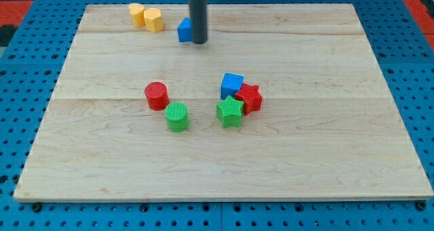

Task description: Separate the red star and blue cube on the board

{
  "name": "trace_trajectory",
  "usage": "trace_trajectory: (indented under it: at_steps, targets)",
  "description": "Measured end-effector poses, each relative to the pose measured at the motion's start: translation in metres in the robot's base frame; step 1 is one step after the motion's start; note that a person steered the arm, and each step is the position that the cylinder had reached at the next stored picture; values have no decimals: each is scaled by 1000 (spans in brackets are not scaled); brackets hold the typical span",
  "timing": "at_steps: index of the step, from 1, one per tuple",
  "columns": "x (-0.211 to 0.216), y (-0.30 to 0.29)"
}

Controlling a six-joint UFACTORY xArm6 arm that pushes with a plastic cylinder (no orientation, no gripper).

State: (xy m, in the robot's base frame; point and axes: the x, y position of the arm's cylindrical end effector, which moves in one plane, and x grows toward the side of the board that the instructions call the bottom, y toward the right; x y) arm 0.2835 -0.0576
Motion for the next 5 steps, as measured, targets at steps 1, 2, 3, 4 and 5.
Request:
trace_trajectory:
  at_steps: [1, 2, 3, 4, 5]
  targets:
    - [-21, -31]
    - [-21, -31]
    - [27, 20]
    - [76, 135]
    - [156, 206]
